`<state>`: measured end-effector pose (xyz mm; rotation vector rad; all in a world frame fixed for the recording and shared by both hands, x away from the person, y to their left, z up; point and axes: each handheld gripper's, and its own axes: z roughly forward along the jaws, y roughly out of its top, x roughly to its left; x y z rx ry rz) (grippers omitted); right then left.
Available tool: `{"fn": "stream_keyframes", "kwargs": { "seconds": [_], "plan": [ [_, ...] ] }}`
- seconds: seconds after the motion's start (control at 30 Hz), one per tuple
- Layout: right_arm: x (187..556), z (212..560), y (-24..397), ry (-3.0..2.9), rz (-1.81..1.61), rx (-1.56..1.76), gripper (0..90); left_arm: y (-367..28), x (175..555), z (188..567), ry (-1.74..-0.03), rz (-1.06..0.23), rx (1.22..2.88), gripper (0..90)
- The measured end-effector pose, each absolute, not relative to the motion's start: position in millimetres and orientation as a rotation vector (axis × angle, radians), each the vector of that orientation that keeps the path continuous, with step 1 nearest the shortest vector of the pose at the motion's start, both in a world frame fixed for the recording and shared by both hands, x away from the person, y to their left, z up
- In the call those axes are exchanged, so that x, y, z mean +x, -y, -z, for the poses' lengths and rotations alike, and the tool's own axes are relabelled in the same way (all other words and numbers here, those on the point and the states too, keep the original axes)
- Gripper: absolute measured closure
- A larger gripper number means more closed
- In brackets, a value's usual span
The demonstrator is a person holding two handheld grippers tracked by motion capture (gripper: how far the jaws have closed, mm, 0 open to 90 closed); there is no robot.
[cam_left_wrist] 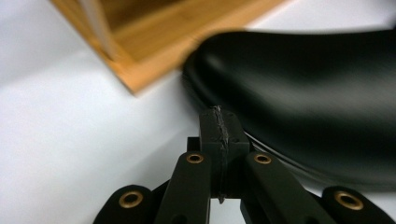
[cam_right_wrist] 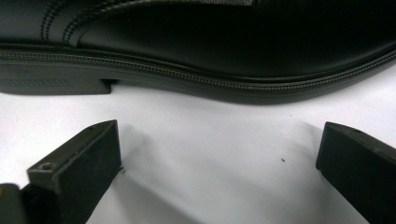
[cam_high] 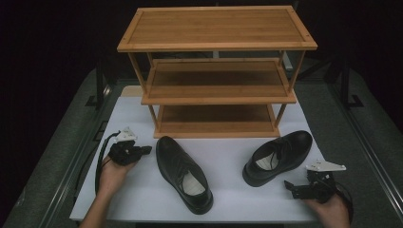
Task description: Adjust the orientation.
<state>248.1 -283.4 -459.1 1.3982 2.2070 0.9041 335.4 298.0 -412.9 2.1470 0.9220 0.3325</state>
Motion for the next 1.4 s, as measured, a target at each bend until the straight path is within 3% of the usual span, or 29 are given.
{"fn": "stream_keyframes", "kwargs": {
  "seconds": [0.37, 0.9, 1.4],
  "plan": [
    [248.0, 459.0, 283.1, -2.206, -0.903, 1.401, 0.0, -280.0, 285.4, 431.5, -0.848, -0.246, 2.236, 90.0],
    [248.4, 459.1, 283.4, -2.208, -0.901, 1.393, 0.0, -268.9, 290.1, 437.3, -0.836, -0.246, 2.261, 90.0],
    [248.3, 459.0, 283.2, -2.209, -0.899, 1.398, 0.0, -249.3, 320.8, 438.6, -0.813, -0.266, 2.262, 90.0]
  ]
}}
